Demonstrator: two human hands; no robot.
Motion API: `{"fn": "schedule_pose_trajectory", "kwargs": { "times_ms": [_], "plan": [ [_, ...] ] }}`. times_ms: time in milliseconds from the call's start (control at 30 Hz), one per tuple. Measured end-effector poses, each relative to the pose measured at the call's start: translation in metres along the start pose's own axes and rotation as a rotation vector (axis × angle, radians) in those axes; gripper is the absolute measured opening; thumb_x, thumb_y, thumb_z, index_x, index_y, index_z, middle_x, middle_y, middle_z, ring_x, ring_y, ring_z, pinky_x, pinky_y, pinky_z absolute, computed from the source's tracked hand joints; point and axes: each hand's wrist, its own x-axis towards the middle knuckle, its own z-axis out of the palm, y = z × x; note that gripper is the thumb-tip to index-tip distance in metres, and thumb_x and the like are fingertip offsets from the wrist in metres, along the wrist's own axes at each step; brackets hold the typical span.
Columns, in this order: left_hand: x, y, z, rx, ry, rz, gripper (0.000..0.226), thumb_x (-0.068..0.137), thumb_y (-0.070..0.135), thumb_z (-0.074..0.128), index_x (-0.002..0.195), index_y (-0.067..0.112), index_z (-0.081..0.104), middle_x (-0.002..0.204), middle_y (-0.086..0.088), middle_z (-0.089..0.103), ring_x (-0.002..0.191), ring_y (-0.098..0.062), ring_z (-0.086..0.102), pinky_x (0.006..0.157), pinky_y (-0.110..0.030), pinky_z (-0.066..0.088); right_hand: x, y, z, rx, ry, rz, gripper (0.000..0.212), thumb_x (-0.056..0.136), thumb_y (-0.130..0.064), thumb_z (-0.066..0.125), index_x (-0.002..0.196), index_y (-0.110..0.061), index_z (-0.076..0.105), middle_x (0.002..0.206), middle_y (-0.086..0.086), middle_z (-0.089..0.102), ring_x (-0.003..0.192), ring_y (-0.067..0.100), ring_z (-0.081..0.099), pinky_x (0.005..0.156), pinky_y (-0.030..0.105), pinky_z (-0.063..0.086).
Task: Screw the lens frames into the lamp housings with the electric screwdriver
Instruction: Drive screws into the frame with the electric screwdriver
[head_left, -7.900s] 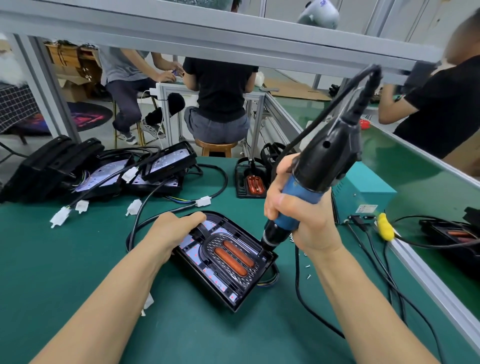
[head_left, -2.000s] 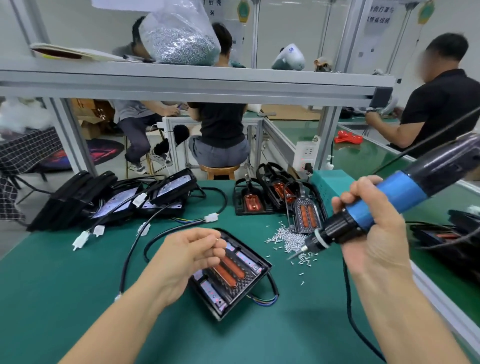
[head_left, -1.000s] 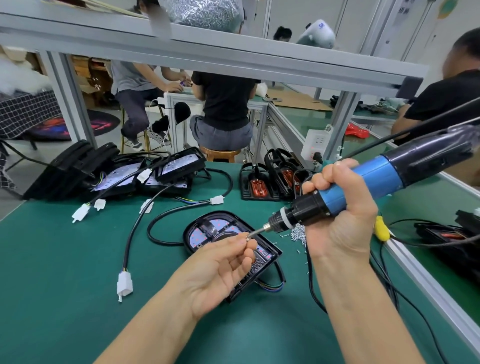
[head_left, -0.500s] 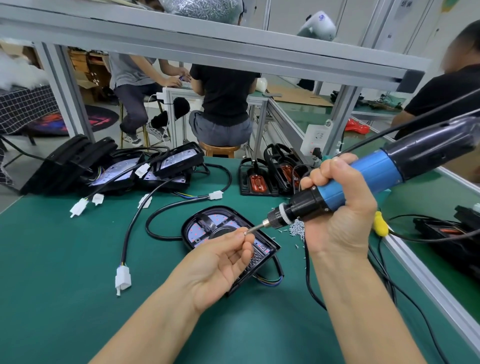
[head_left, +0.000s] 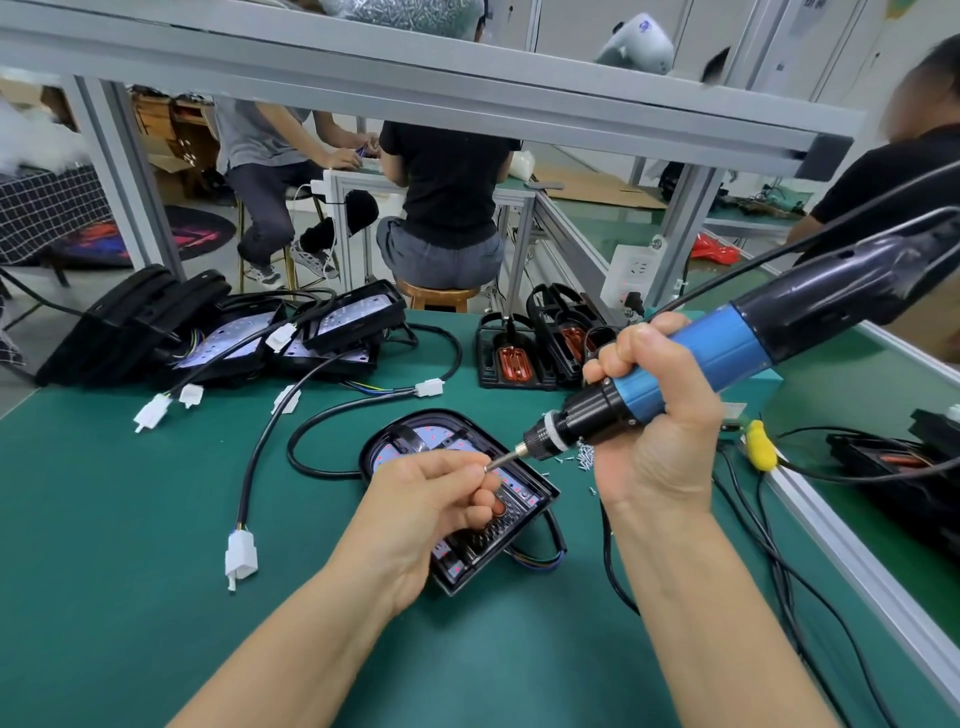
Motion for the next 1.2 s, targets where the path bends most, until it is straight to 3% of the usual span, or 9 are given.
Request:
{"fn": "schedule_pose_trajectory", "kwargs": {
  "times_ms": [133, 233, 400, 500, 633, 767, 933, 1100, 1200],
  "plan": [
    [0.009, 0.001, -0.015, 0.441, 0.145, 0.257, 0.024, 0.091, -0.005, 0.051, 0.081, 0.012, 0.064, 0.068, -0.001, 0.065, 0.055, -0.008, 0.054, 0.056, -0.020, 0.048, 0.007, 0.004, -0.011, -0.031, 0.050, 0.009, 0.023, 0.072, -0.001, 0.059, 0.064, -0.023, 0.060, 0.062, -0.002, 0.048, 0.051, 0.011, 0.049, 0.057, 0.025, 0.044],
    [0.005, -0.008, -0.027, 0.712, 0.150, 0.401, 0.025, 0.091, 0.005, 0.053, 0.080, 0.025, 0.062, 0.069, 0.007, 0.067, 0.062, -0.003, 0.055, 0.066, -0.018, 0.044, 0.008, 0.009, -0.020, -0.183, 0.069, -0.007, 0.022, 0.068, -0.001, 0.061, 0.063, -0.023, 0.058, 0.061, -0.001, 0.047, 0.052, 0.015, 0.047, 0.059, 0.029, 0.042],
    [-0.003, -0.019, -0.023, 0.825, 0.145, 0.533, 0.025, 0.092, 0.007, 0.056, 0.075, 0.025, 0.060, 0.067, 0.031, 0.063, 0.066, 0.006, 0.056, 0.061, -0.006, 0.037, 0.005, 0.014, -0.026, -0.342, 0.034, -0.042, 0.026, 0.067, -0.002, 0.061, 0.056, -0.026, 0.061, 0.054, -0.008, 0.051, 0.051, 0.015, 0.047, 0.063, 0.032, 0.039],
    [-0.001, -0.020, -0.021, 0.820, 0.141, 0.524, 0.023, 0.092, 0.007, 0.055, 0.076, 0.022, 0.060, 0.065, 0.030, 0.065, 0.062, -0.006, 0.056, 0.059, -0.010, 0.041, 0.005, 0.013, -0.027, -0.374, 0.002, -0.058, 0.020, 0.061, -0.007, 0.067, 0.057, -0.026, 0.061, 0.055, -0.008, 0.052, 0.054, 0.016, 0.047, 0.064, 0.033, 0.038],
    [0.004, -0.019, -0.021, 0.787, 0.137, 0.476, 0.027, 0.089, 0.004, 0.057, 0.073, 0.025, 0.063, 0.062, 0.019, 0.068, 0.059, 0.001, 0.058, 0.058, -0.011, 0.044, 0.005, 0.013, -0.028, -0.416, -0.011, -0.055, 0.011, 0.056, -0.019, 0.070, 0.059, -0.025, 0.060, 0.057, -0.002, 0.051, 0.055, 0.020, 0.047, 0.064, 0.031, 0.040],
    [0.009, -0.014, -0.025, 0.617, 0.130, 0.352, 0.028, 0.084, -0.004, 0.060, 0.072, 0.021, 0.068, 0.066, 0.005, 0.072, 0.059, -0.002, 0.059, 0.060, -0.017, 0.047, 0.005, 0.012, -0.027, -0.401, -0.003, -0.051, 0.019, 0.061, -0.008, 0.067, 0.058, -0.025, 0.060, 0.055, -0.003, 0.051, 0.055, 0.019, 0.046, 0.064, 0.032, 0.040],
    [0.007, -0.002, -0.042, 0.147, 0.130, 0.197, 0.020, 0.081, -0.010, 0.062, 0.080, 0.008, 0.071, 0.071, -0.007, 0.071, 0.059, -0.010, 0.060, 0.058, -0.019, 0.052, 0.002, 0.008, -0.019, -0.104, 0.087, 0.048, 0.021, 0.069, -0.002, 0.059, 0.063, -0.023, 0.058, 0.059, -0.002, 0.046, 0.050, 0.012, 0.048, 0.057, 0.025, 0.043],
    [-0.006, 0.002, -0.049, -0.036, 0.093, 0.096, 0.017, 0.075, -0.012, 0.063, 0.078, 0.004, 0.069, 0.073, -0.009, 0.072, 0.058, -0.012, 0.065, 0.054, -0.020, 0.054, -0.006, 0.005, 0.000, 0.096, 0.088, 0.118, 0.016, 0.070, -0.006, 0.055, 0.074, -0.019, 0.047, 0.057, -0.005, 0.046, 0.049, 0.008, 0.046, 0.054, 0.021, 0.043],
    [-0.012, 0.001, -0.049, -0.098, 0.060, 0.053, 0.013, 0.063, -0.003, 0.068, 0.069, 0.007, 0.073, 0.075, -0.012, 0.072, 0.058, -0.014, 0.066, 0.054, -0.021, 0.055, -0.010, 0.003, 0.012, 0.163, 0.084, 0.125, 0.014, 0.071, -0.008, 0.055, 0.075, -0.019, 0.047, 0.058, -0.006, 0.046, 0.050, 0.007, 0.045, 0.053, 0.020, 0.044]
  ]
}}
